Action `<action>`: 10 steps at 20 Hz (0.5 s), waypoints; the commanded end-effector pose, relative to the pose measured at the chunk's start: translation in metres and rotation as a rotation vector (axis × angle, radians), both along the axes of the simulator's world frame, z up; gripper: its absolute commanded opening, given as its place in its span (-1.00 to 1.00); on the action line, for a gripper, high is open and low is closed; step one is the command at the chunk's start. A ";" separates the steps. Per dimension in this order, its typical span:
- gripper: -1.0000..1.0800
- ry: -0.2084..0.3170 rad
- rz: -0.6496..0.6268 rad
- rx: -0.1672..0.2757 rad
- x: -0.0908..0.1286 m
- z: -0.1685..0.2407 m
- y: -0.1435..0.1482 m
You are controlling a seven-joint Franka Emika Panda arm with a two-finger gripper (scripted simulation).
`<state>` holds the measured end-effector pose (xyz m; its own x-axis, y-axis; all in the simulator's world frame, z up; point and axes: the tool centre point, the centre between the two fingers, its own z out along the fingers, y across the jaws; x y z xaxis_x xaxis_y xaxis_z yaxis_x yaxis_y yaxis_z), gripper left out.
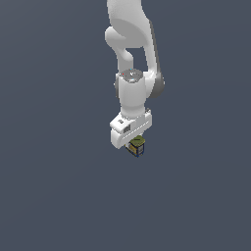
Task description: Pick up the object and move it to a goal position.
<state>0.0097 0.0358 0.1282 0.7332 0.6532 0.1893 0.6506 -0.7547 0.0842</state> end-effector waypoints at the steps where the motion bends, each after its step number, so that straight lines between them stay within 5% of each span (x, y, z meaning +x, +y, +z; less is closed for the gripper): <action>1: -1.00 -0.058 0.024 0.012 0.014 0.022 -0.005; 10: -1.00 -0.229 0.103 0.059 0.047 0.090 -0.019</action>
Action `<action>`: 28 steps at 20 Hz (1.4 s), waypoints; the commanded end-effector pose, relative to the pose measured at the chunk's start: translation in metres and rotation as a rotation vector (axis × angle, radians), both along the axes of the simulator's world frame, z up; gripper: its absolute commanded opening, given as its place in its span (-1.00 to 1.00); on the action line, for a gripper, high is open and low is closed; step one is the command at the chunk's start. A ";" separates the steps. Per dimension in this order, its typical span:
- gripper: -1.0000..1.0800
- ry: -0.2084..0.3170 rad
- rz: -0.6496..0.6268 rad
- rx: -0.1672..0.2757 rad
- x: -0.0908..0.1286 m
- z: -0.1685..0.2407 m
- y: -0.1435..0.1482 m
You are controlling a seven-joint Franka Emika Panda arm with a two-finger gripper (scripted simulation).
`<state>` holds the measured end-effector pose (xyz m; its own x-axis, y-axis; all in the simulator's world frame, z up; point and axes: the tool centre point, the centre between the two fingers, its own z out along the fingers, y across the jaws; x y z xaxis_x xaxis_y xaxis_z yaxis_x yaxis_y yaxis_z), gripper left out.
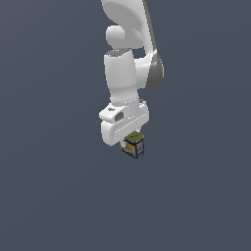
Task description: Pick up the object and move it to a goal position.
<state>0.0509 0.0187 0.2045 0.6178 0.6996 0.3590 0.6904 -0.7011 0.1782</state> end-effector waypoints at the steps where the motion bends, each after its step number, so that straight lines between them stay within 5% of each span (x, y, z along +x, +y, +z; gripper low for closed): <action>1: -1.00 -0.049 0.021 0.010 0.008 0.020 -0.004; 28: -1.00 -0.408 0.192 0.119 0.040 0.174 -0.037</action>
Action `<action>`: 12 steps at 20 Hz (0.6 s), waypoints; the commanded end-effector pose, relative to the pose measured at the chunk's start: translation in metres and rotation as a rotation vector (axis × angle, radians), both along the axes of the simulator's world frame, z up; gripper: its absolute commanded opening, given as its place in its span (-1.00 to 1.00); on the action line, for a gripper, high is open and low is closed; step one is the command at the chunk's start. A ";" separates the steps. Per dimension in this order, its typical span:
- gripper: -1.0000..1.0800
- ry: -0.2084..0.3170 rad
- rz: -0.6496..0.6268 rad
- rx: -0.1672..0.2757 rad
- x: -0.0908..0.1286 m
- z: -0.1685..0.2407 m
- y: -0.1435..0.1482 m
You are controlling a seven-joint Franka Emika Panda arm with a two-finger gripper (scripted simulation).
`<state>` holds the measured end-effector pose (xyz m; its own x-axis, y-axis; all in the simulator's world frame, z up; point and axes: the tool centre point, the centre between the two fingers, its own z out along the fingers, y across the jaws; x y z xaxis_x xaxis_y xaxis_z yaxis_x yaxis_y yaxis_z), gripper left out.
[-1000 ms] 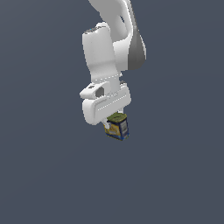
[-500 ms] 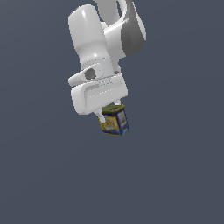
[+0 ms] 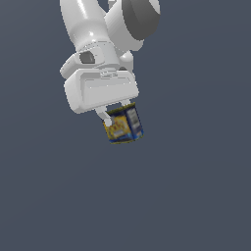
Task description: Pick up the object and move it to a goal position.
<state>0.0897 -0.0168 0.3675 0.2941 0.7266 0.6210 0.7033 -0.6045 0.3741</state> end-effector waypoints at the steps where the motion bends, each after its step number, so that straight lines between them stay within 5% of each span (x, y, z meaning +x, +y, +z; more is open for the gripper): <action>1: -1.00 -0.036 0.015 0.008 0.001 0.016 -0.003; 12: -1.00 -0.178 0.086 0.055 0.000 0.077 -0.020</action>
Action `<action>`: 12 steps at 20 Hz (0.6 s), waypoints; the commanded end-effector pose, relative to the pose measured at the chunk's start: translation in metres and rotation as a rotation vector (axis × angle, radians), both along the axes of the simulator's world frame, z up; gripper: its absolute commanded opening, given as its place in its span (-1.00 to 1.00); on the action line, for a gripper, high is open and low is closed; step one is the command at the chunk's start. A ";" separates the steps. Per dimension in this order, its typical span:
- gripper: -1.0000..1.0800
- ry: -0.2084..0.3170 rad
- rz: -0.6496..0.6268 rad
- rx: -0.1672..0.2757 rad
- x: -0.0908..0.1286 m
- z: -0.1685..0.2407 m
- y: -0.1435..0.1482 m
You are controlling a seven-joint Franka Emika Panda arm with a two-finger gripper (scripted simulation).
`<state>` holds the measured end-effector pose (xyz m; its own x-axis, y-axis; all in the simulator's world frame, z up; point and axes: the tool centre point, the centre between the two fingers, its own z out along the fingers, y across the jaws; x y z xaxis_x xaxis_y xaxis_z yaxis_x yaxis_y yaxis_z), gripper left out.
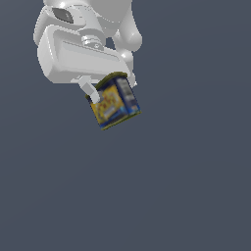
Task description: Pick up the object and move it to a goal position.
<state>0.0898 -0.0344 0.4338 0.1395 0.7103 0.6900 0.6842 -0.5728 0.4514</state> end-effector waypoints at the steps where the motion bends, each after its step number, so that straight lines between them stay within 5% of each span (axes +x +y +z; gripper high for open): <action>1: -1.00 -0.038 0.017 0.010 -0.001 0.017 -0.004; 12: -1.00 -0.146 0.071 0.047 -0.007 0.063 -0.021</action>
<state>0.0830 -0.0538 0.4900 0.0016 0.6836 0.7298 0.6571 -0.5508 0.5145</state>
